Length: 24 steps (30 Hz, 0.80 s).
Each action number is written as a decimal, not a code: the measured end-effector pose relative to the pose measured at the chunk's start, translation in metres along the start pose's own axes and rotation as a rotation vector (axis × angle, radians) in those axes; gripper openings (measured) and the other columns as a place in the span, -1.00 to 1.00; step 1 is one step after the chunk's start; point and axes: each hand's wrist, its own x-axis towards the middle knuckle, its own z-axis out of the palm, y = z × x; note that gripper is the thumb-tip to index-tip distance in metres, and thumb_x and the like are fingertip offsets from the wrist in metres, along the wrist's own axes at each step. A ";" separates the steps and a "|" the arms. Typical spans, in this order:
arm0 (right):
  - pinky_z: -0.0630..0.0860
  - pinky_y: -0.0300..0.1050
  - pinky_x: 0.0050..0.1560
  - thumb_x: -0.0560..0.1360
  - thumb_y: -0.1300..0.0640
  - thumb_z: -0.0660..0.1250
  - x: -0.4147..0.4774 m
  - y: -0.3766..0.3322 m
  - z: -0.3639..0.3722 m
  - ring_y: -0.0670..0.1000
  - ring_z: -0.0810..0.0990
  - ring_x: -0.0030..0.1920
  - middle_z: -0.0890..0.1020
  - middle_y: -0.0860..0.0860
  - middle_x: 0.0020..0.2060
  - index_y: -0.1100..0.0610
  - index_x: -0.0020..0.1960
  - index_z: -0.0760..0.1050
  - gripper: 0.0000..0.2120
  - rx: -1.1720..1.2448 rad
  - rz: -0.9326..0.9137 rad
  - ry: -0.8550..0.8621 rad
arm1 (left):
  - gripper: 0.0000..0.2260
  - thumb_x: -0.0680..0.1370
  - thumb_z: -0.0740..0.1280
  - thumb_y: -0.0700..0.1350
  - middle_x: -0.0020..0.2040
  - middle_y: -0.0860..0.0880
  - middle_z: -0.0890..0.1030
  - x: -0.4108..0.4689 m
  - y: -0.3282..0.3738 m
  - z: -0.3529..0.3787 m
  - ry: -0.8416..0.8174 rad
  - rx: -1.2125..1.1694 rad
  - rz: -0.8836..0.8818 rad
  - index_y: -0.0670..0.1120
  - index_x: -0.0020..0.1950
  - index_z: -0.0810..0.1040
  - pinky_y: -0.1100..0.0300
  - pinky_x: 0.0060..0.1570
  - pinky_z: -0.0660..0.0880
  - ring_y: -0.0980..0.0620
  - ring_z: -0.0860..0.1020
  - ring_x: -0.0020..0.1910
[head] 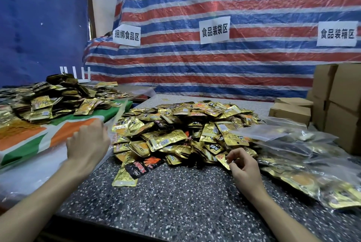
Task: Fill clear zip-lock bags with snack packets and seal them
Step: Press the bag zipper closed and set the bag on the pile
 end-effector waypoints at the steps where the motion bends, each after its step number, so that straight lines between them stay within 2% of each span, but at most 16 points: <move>1: 0.37 -0.13 -0.37 0.42 0.49 0.28 0.000 -0.001 0.000 -0.10 0.42 -0.41 0.57 0.04 -0.31 0.06 -0.16 0.52 -0.68 0.012 0.005 0.000 | -0.83 0.64 0.22 -0.15 -0.45 0.00 0.40 -0.004 0.013 -0.003 0.014 -0.081 0.050 -0.20 -0.08 0.52 0.13 -0.37 0.33 -0.02 0.35 -0.49; 3: 0.40 -0.20 -0.35 0.42 0.51 0.27 0.001 -0.003 -0.001 -0.10 0.46 -0.38 0.58 0.04 -0.30 0.09 -0.16 0.53 -0.68 0.055 0.007 0.010 | -0.87 0.66 0.19 -0.16 -0.40 -0.06 0.52 -0.013 0.042 -0.006 -0.011 -0.222 0.143 -0.16 0.02 0.50 0.04 -0.38 0.49 -0.08 0.46 -0.48; 5: 0.43 -0.23 -0.32 0.42 0.53 0.28 0.003 -0.004 -0.001 -0.09 0.50 -0.33 0.59 0.04 -0.28 0.13 -0.16 0.53 -0.70 0.118 0.025 0.034 | -0.89 0.66 0.18 -0.22 -0.31 -0.10 0.61 -0.027 0.071 -0.003 -0.047 -0.366 0.245 -0.12 0.12 0.48 -0.01 -0.41 0.53 -0.10 0.51 -0.47; 7: 0.41 -0.23 -0.37 0.46 0.50 0.28 0.003 -0.006 -0.003 -0.06 0.51 -0.32 0.60 0.06 -0.25 0.19 -0.11 0.55 -0.76 0.241 0.067 0.047 | -0.89 0.64 0.19 -0.29 -0.36 -0.08 0.58 -0.048 0.104 0.006 -0.097 -0.558 0.356 -0.16 0.10 0.47 0.07 -0.57 0.45 -0.01 0.47 -0.55; 9: 0.34 -0.25 -0.49 0.52 0.41 0.28 0.003 -0.008 -0.005 -0.03 0.51 -0.35 0.65 0.12 -0.17 0.23 -0.01 0.58 -0.84 0.377 0.121 0.022 | -0.91 0.64 0.18 -0.31 -0.35 -0.06 0.53 -0.073 0.138 0.022 -0.195 -0.727 0.425 -0.15 0.04 0.44 0.20 -0.58 0.40 0.02 0.44 -0.53; 11: 0.35 -0.19 -0.48 0.56 0.21 0.31 0.003 -0.010 -0.007 0.03 0.56 -0.30 0.69 0.12 -0.04 0.18 0.10 0.60 -0.84 0.444 0.153 -0.025 | -0.92 0.65 0.17 -0.28 -0.25 -0.06 0.51 -0.096 0.166 0.042 -0.350 -0.860 0.455 -0.15 0.03 0.42 0.13 -0.43 0.47 0.02 0.45 -0.42; 14: 0.49 -0.12 -0.25 0.52 -0.07 0.26 0.002 -0.010 -0.010 0.00 0.68 -0.09 0.71 -0.06 0.03 0.05 0.22 0.58 -0.65 0.390 0.183 -0.094 | -0.91 0.64 0.20 -0.26 -0.13 -0.08 0.58 -0.124 0.188 0.068 -0.544 -0.963 0.499 -0.16 0.10 0.47 -0.05 -0.17 0.53 0.00 0.55 -0.22; 16: 0.58 -0.10 -0.10 0.60 -0.06 0.24 0.004 -0.010 -0.011 -0.07 0.69 0.04 0.72 -0.09 0.04 0.06 0.29 0.53 -0.66 0.359 0.200 -0.134 | -0.86 0.59 0.24 -0.29 -0.03 -0.07 0.63 -0.136 0.190 0.078 -0.655 -1.018 0.508 -0.13 0.09 0.52 -0.01 -0.02 0.56 0.00 0.60 -0.07; 18: 0.62 -0.12 -0.10 0.53 0.10 0.39 0.005 -0.011 -0.012 -0.02 0.71 0.01 0.74 0.00 -0.02 0.18 0.28 0.54 -0.66 0.371 0.206 -0.190 | -0.85 0.55 0.32 -0.27 0.01 -0.03 0.65 -0.139 0.188 0.084 -0.787 -1.088 0.484 -0.07 0.05 0.57 0.13 0.03 0.59 0.05 0.63 -0.02; 20: 0.59 -0.21 -0.11 0.40 0.20 0.52 0.006 -0.012 -0.013 -0.03 0.71 -0.05 0.74 0.04 -0.07 0.28 0.18 0.58 -0.62 0.311 0.158 -0.236 | -0.89 0.50 0.41 -0.13 -0.02 -0.02 0.68 -0.138 0.186 0.085 -0.897 -1.174 0.406 -0.10 0.01 0.61 0.28 0.01 0.56 0.10 0.66 -0.02; 22: 0.59 -0.20 -0.10 0.41 0.28 0.52 0.004 -0.012 -0.011 0.03 0.70 -0.06 0.73 0.11 -0.08 0.30 0.10 0.61 -0.72 0.286 0.128 -0.254 | -0.68 0.47 0.39 0.06 -0.09 -0.08 0.70 -0.136 0.185 0.082 -0.959 -1.326 0.245 -0.22 -0.07 0.64 0.29 -0.08 0.53 0.06 0.66 -0.10; 24: 0.61 -0.14 -0.08 0.41 0.22 0.51 0.002 -0.011 -0.009 0.08 0.70 -0.06 0.72 0.13 -0.10 0.26 0.05 0.63 -0.76 0.251 0.071 -0.251 | -0.42 0.52 0.24 0.20 -0.13 -0.21 0.69 -0.134 0.184 0.078 -1.001 -1.477 0.010 -0.37 -0.13 0.62 0.20 -0.15 0.56 -0.05 0.66 -0.15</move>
